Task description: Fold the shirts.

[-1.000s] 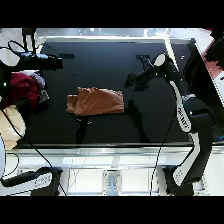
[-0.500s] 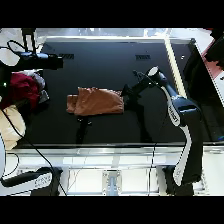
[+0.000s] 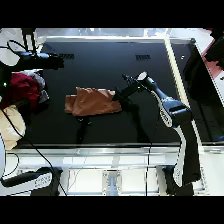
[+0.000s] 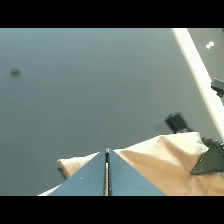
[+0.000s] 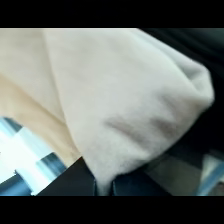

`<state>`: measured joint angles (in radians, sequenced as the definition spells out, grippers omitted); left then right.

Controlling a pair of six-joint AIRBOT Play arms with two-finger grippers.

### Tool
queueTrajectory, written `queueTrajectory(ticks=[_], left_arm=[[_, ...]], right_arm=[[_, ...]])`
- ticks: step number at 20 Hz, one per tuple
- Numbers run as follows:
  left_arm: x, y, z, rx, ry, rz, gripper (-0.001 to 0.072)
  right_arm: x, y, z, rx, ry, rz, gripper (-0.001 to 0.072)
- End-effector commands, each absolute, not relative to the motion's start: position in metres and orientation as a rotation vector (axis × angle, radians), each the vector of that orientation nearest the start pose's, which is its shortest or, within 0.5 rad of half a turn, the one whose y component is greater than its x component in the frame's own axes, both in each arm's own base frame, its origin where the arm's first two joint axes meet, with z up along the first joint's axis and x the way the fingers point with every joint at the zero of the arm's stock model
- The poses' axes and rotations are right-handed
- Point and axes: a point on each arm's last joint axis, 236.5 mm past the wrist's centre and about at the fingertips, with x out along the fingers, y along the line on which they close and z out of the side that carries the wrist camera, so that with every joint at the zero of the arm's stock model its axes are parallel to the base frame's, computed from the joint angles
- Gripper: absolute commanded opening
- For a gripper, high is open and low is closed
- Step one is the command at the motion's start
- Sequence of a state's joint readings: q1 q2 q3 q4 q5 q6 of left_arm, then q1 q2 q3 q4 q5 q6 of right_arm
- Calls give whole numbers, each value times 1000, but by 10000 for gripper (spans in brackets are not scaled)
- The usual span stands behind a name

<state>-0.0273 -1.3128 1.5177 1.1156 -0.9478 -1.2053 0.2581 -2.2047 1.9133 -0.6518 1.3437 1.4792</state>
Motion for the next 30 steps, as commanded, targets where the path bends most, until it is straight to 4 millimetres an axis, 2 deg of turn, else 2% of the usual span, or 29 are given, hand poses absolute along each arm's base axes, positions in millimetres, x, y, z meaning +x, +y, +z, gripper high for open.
queueTrajectory(ticks=[1, 2, 4, 6, 8, 9, 11, 12, 14, 16, 19, 22, 24, 26, 30], left_arm=[[486, -98, 187, -34, 666, -407, 22], [486, -98, 187, -34, 666, -407, 22], [486, -98, 187, -34, 667, -407, 22], [486, -98, 187, -35, 667, -407, 22], [486, -98, 187, -35, 667, -407, 22], [486, -98, 187, -35, 667, -407, 22], [486, -99, 187, -34, 668, -410, 22], [486, -100, 187, -34, 667, -410, 22], [486, -101, 187, -33, 667, -413, 22], [485, -104, 187, -33, 669, -420, 22], [483, -112, 187, -30, 671, -436, 22], [481, -119, 187, -28, 670, -451, 22], [481, -122, 187, -26, 669, -457, 22], [480, -125, 187, -24, 670, -462, 23], [479, -129, 187, -21, 671, -471, 22]], right_arm=[[470, 316, -62, 669, 1506, 832, 15], [484, 302, -51, 646, 1466, 802, 15], [509, 243, -39, 561, 1433, 649, 14], [519, 157, -30, 495, 1440, 466, 14], [514, 62, -19, 484, 1456, 264, 14], [509, 16, -10, 491, 1449, 167, 14], [493, -65, 7, 507, 1421, -5, 14], [481, -99, 14, 517, 1410, -79, 14], [449, -156, 24, 547, 1407, -215, 14], [407, -207, 29, 561, 1438, -361, 14], [347, -260, 41, 579, 1460, -548, 14], [280, -294, 46, 622, 1481, -712, 14], [240, -297, 37, 671, 1509, -769, 14], [202, -289, 14, 702, 1561, -804, 14], [159, -257, -40, 736, 1609, -792, 16]])
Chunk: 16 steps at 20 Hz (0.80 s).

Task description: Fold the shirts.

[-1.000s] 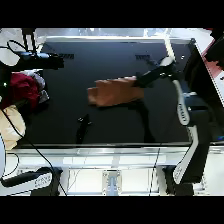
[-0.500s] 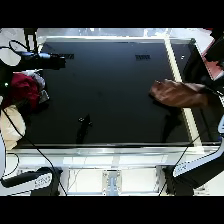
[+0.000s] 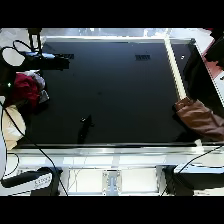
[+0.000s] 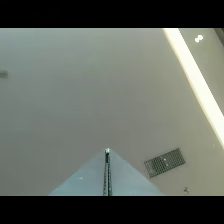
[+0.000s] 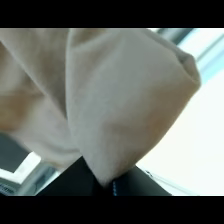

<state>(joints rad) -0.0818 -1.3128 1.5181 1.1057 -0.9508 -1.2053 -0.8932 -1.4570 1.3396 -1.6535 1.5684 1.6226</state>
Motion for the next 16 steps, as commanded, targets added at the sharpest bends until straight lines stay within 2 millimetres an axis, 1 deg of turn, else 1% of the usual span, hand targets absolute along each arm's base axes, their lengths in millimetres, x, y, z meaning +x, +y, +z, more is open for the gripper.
queueTrajectory(ticks=[1, 2, 3, 4, 5, 6, 7, 8, 10, 11, 12, 13, 14, 15, 16], left_arm=[[478, -131, 187, -20, 671, -474, 22], [478, -131, 187, -20, 670, -475, 22], [478, -131, 187, -20, 670, -475, 22], [478, -131, 187, -20, 670, -475, 22], [478, -131, 187, -19, 670, -474, 22], [478, -131, 187, -19, 670, -474, 22], [478, -131, 187, -19, 670, -474, 22], [479, -130, 187, -20, 668, -473, 23], [481, -130, 190, -22, 657, -470, 22], [481, -133, 191, -37, 651, -477, 22], [480, -138, 194, -62, 647, -492, 22], [479, -143, 196, -85, 644, -507, 22], [478, -146, 198, -101, 641, -517, 22], [478, -148, 199, -106, 641, -521, 22], [477, -148, 199, -106, 641, -521, 22]], right_arm=[[152, -246, -49, 738, 1645, -764, 31], [145, -234, -55, 747, 1692, -719, 250], [139, -225, -55, 762, 1732, -694, 590], [134, -219, -50, 777, 1768, -687, 713], [128, -214, -40, 791, 1808, -677, 712], [127, -211, -24, 809, 1829, -670, 712], [133, -211, -7, 819, 1805, -663, 711], [156, -214, 15, 826, 1694, -637, 709], [235, -212, 67, 838, 1314, -481, 693], [273, -203, 98, 810, 1133, -382, 692], [302, -190, 124, 764, 1005, -292, 692], [321, -171, 141, 707, 943, -208, 692], [333, -148, 150, 638, 931, -107, 692], [341, -120, 152, 559, 950, 9, 692], [346, -95, 150, 490, 975, 99, 692]])
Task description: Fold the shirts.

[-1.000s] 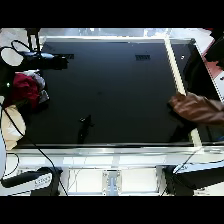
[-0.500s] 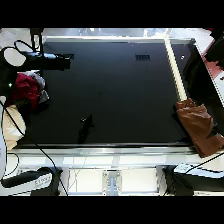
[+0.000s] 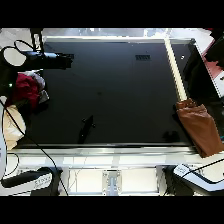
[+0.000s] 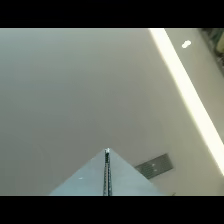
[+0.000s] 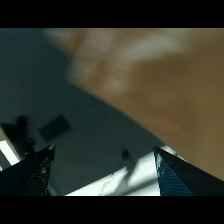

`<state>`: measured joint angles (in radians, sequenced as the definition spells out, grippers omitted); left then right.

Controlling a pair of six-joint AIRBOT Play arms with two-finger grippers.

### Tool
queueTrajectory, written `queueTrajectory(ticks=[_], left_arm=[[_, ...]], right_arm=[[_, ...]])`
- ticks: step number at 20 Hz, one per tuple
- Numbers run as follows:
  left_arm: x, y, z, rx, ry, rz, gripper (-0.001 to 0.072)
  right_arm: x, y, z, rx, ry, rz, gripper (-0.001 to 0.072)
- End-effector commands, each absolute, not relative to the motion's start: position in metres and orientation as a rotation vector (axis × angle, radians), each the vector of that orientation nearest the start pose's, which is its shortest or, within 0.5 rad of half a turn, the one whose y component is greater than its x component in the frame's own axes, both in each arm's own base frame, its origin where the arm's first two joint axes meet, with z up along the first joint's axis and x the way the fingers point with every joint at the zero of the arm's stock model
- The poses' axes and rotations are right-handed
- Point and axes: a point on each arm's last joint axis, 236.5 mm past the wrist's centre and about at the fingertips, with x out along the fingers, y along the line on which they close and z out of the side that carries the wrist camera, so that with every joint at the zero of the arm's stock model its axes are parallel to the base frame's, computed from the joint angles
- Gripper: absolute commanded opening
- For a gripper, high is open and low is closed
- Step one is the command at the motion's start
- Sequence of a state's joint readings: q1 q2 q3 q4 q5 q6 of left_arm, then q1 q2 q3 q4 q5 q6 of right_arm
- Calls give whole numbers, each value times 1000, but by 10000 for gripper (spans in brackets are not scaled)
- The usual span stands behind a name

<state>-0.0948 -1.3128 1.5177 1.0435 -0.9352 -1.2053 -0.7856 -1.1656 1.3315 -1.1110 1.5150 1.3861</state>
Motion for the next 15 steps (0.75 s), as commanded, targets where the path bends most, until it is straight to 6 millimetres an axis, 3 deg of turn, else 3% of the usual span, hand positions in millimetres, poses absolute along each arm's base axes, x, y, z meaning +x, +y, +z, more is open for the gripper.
queueTrajectory(ticks=[1, 3, 6, 9, 15], left_arm=[[477, -148, 199, -106, 641, -521, 22], [477, -148, 199, -106, 641, -521, 22], [477, -148, 199, -106, 641, -521, 22], [477, -148, 199, -106, 642, -522, 22], [475, -148, 197, -105, 653, -527, 22]], right_arm=[[354, -71, 145, 411, 984, 179, 692], [369, -39, 136, 295, 981, 260, 692], [382, -18, 130, 155, 979, 280, 693], [387, 3, 135, 133, 961, 327, 693], [387, 8, 134, 124, 963, 338, 693]])
